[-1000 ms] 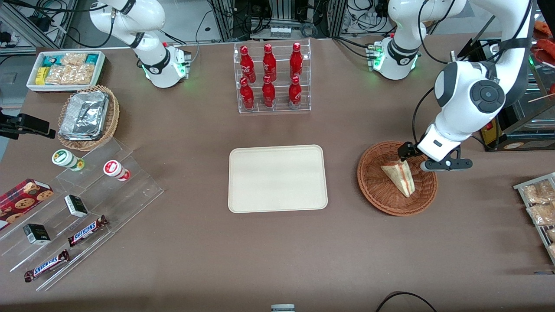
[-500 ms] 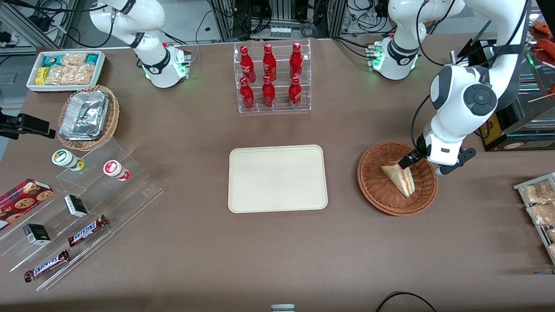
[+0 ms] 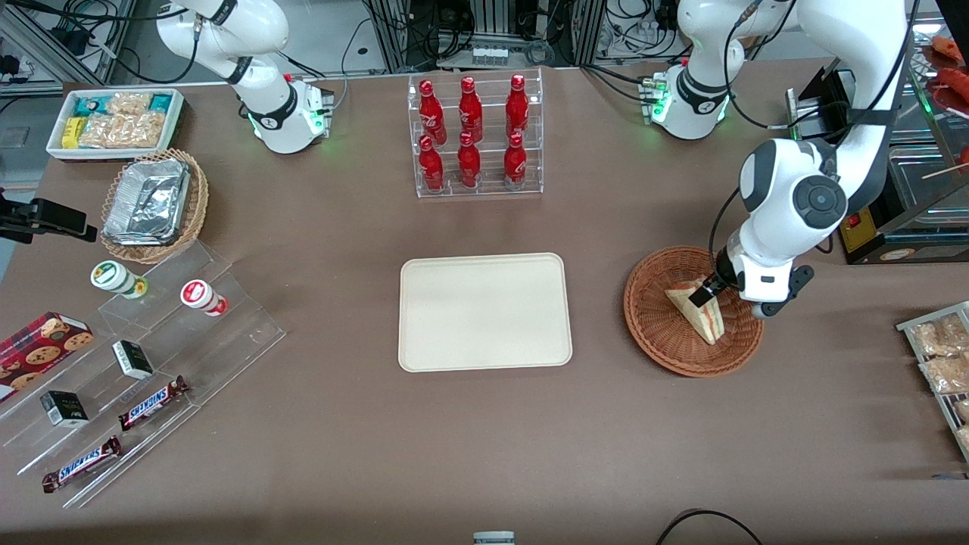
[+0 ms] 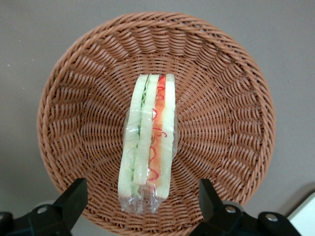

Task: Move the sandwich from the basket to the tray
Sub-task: 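Lower the open left gripper and close it on the wrapped sandwich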

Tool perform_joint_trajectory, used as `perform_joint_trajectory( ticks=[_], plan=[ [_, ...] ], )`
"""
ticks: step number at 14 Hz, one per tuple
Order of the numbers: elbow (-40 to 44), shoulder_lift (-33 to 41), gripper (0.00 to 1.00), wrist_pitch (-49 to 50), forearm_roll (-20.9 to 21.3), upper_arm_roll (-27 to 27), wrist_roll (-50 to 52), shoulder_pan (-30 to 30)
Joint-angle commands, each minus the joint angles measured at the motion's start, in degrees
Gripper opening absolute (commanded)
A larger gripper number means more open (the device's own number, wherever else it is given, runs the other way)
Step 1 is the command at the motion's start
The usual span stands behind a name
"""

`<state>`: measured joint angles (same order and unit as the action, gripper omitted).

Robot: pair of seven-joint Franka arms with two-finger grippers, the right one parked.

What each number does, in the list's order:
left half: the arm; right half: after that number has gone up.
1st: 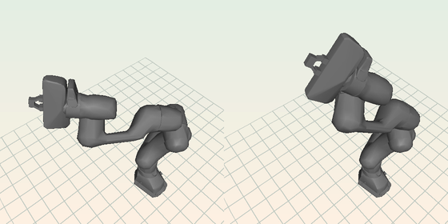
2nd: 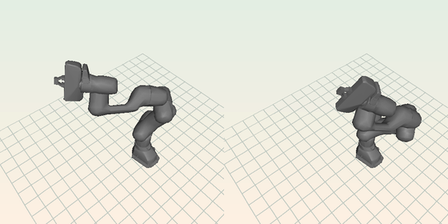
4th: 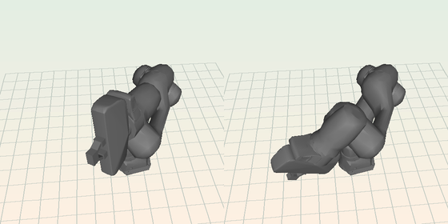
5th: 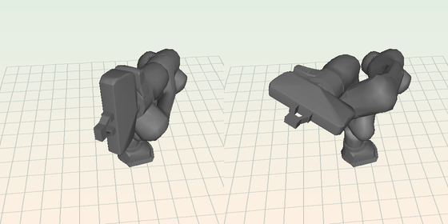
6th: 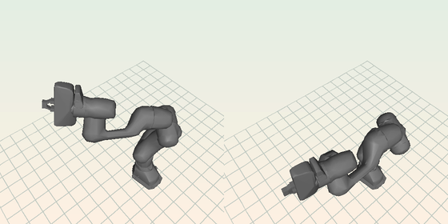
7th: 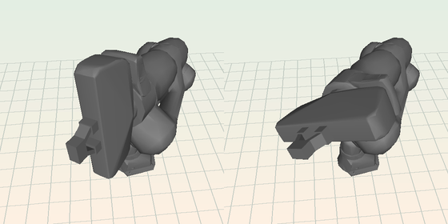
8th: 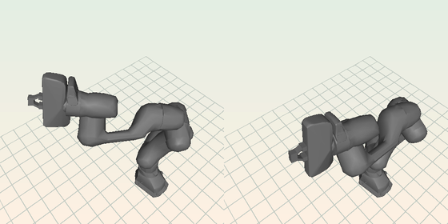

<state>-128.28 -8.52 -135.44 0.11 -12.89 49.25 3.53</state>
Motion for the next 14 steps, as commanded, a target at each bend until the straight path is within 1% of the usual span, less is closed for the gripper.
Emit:
perform_joint_trajectory(
  ticks=[1, 6, 7, 9, 10, 14],
  plan=[
    [-0.12, -2.28, 1.0, -2.46, 0.41, -0.39, 1.37, 0.25],
    [0.05, -5.89, 1.0, -4.22, 0.41, -0.3, 1.37, 0.6],
    [0.05, -5.98, 0.97, -4.22, 0.41, -0.3, 1.37, 0.6],
    [-0.04, -5.81, 0.14, -3.61, 0.41, -0.3, 1.29, 0.6],
    [-0.04, -5.55, 0.0, -3.35, 0.5, -0.3, 0.76, 0.6],
    [0.49, -4.14, 0.0, -0.45, 0.85, -0.38, -1.69, 0.34]
  ],
)
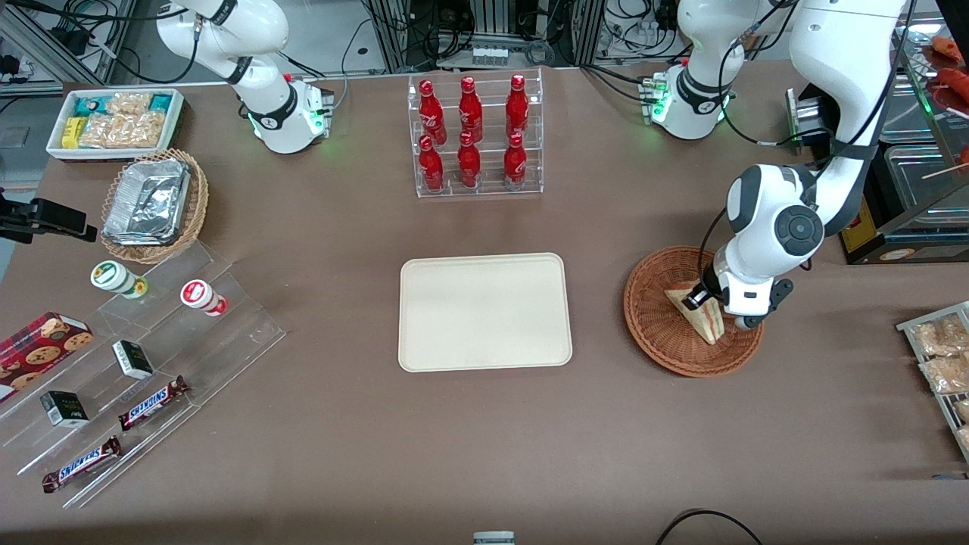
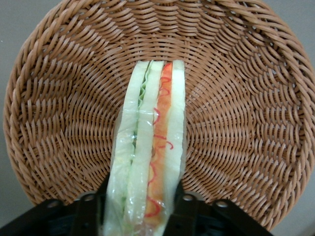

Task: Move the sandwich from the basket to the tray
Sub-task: 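Lower the open left gripper and close it on the wrapped sandwich, then lift the sandwich and carry it with the left gripper over the tray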

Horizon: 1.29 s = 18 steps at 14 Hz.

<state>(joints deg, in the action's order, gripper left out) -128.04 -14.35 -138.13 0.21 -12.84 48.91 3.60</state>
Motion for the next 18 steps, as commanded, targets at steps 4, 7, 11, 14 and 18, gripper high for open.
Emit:
perform_joint_trajectory(
  ticks=[4, 7, 11, 14, 18],
  plan=[
    [12.08, 1.61, 0.0, 17.95, 0.41, -0.96, -5.58, -0.52],
    [22.72, -1.99, 0.0, 25.17, 0.41, -0.96, -4.88, -6.14],
    [29.5, -6.47, 0.0, 25.19, -0.38, -0.96, -4.53, -13.16],
    [33.46, -10.34, 0.0, 24.84, -0.29, -0.87, -4.44, -18.7],
    [38.73, -16.48, 0.0, 21.86, 0.5, -0.7, -2.87, -27.13]
  ],
)
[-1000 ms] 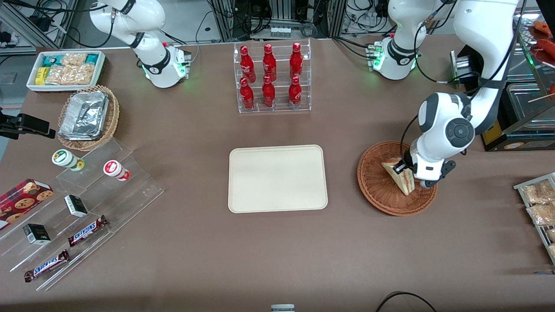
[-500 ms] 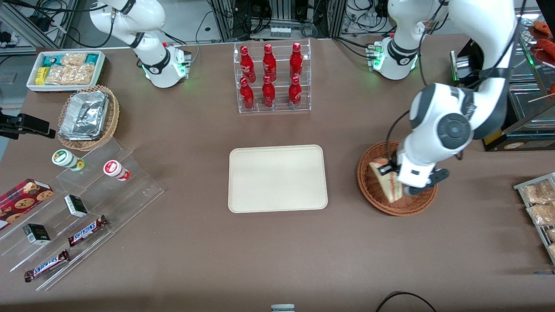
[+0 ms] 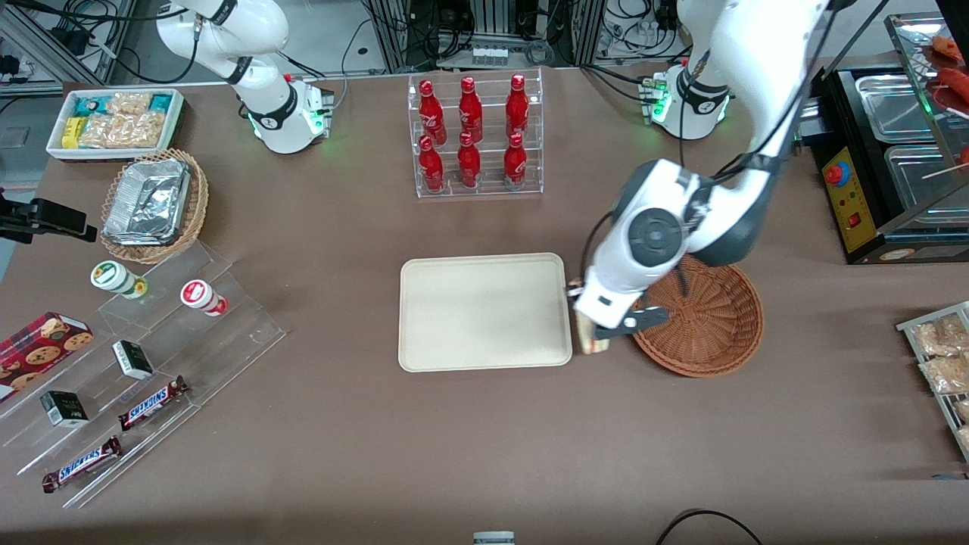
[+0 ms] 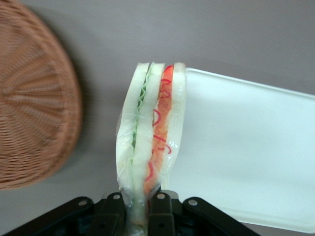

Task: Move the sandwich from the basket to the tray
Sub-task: 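Lift the sandwich and carry it with the left gripper over the tray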

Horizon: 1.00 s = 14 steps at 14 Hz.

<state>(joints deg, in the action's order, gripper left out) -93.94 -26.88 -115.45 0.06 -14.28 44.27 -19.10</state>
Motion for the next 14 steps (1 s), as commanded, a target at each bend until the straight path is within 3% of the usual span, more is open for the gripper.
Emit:
perform_joint_trajectory(
  ticks=[1, 3, 7, 14],
  plan=[
    [6.38, -6.23, 0.0, -2.57, 0.73, 0.74, 3.87, -5.93],
    [11.3, -10.62, 0.0, -2.94, 0.99, 1.09, 6.34, -9.45],
    [17.64, -16.61, 0.0, -2.85, 6.09, 1.01, 15.04, -14.46],
    [26.88, -23.48, 0.0, 2.94, 5.22, 0.66, 19.63, -17.28]
  ],
)
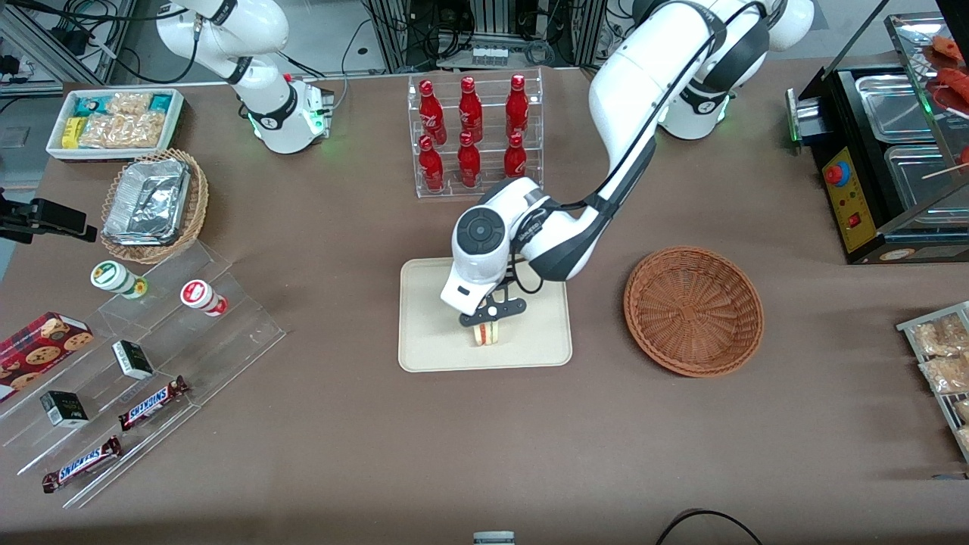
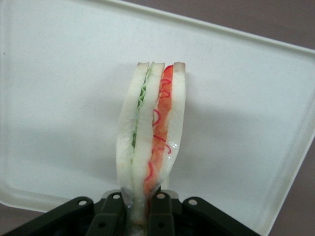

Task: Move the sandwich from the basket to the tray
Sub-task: 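Lower the sandwich onto the tray and open the left gripper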

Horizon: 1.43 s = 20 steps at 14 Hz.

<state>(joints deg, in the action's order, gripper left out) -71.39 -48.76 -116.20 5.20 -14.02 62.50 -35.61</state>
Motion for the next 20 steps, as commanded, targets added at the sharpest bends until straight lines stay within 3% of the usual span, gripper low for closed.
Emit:
perform_joint_trajectory(
  ticks=[1, 9, 10, 11, 20],
  plan=[
    [4.32, -1.68, 0.0, 3.87, 0.07, 0.31, 1.49, -0.78],
    [5.64, -4.15, 0.0, 2.82, -1.16, 0.31, 2.46, -0.78],
    [5.64, -4.15, 0.19, 2.47, -1.25, 0.31, 2.46, -0.69],
    [5.56, -4.15, 0.99, 2.47, -1.25, 0.31, 2.46, -0.69],
    [5.56, 4.45, 1.0, 7.73, -0.55, 0.75, 0.27, 1.06]
  ],
)
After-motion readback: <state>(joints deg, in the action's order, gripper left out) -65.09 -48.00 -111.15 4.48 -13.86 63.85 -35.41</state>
